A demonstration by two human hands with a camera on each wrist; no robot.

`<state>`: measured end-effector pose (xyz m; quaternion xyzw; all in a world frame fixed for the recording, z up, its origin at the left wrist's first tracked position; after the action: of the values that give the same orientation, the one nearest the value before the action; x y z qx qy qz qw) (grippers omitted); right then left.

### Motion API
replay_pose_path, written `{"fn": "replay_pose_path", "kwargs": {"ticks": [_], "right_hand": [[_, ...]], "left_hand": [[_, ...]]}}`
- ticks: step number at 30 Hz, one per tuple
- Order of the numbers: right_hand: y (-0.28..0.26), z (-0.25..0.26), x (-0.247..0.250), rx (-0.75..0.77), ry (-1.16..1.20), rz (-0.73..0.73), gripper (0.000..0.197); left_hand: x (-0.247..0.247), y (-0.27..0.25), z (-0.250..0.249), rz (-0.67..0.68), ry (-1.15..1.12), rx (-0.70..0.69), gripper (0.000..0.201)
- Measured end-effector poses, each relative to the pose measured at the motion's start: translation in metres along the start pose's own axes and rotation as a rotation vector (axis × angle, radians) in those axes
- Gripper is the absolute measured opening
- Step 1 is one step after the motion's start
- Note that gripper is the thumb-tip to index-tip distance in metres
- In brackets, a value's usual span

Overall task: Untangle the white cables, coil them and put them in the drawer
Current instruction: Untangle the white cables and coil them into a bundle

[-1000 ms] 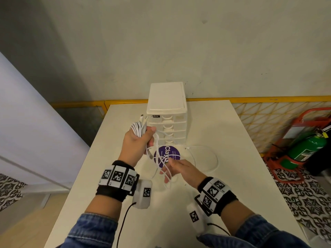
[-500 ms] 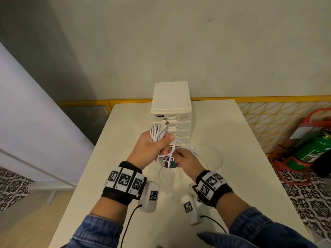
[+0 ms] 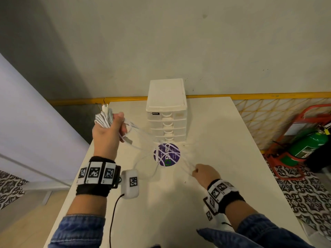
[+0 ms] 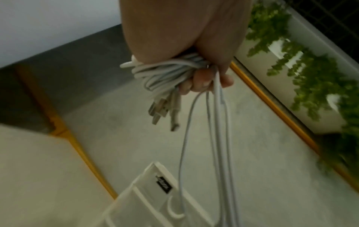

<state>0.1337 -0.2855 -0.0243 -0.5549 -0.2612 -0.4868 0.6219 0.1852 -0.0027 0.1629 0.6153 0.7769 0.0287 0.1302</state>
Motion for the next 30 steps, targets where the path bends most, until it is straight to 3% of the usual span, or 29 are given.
{"fn": "replay_pose_path", "kwargs": {"ticks": [2,4,6,8,10,12,19,23,25,27,30], "right_hand": [[0.003,-0.013,0.012,-0.051,0.025,-0.019,0.017],[0.006,-0.012,0.019,-0.03,-0.007,0.013,0.048],[0.006,0.005,0.023,0.099,0.006,0.062,0.068],[0.004,0.029,0.02,0.233,0.173,0.148,0.073],[0.005,0.049,0.016,0.318,0.366,0.156,0.071],[0.011,0.063,0.015,0.372,0.514,0.065,0.071],[0.017,0.099,0.022,0.56,0.801,-0.073,0.07],[0.009,0.096,0.046,0.52,1.107,-0.295,0.027],[0.008,0.086,0.047,0.461,1.016,-0.323,0.024],[0.011,0.076,0.031,0.407,0.643,-0.212,0.026],[0.019,0.034,0.002,0.194,0.085,-0.08,0.027]], "left_hand": [[0.004,0.0,0.003,-0.007,0.025,-0.018,0.02],[-0.004,-0.006,0.007,0.065,0.1,-0.024,0.021],[-0.021,-0.013,0.009,0.176,0.138,-0.003,0.02],[-0.037,-0.019,0.008,0.265,0.162,0.024,0.023],[-0.05,-0.024,0.008,0.336,0.16,0.045,0.023],[-0.057,-0.029,0.011,0.38,0.138,0.077,0.019],[-0.066,-0.036,0.015,0.48,0.073,0.131,0.02],[-0.062,-0.036,0.019,0.482,0.091,0.131,0.024],[-0.054,-0.031,0.017,0.417,0.095,0.111,0.025],[-0.041,-0.021,0.01,0.325,0.083,0.059,0.025],[-0.022,-0.007,-0.006,0.209,0.027,-0.057,0.022]]}}
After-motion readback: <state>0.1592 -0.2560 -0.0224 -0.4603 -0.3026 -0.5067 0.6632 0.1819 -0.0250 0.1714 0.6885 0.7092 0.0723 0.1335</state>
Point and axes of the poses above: each hand's wrist, its own y-axis towards the middle knuckle, its own x-axis out of the back of the hand, z = x × y, the point moved 6 cm from there along y, towards the middle knuckle, and after that the axes turned 6 degrees about -y, right-handed, at the moved point
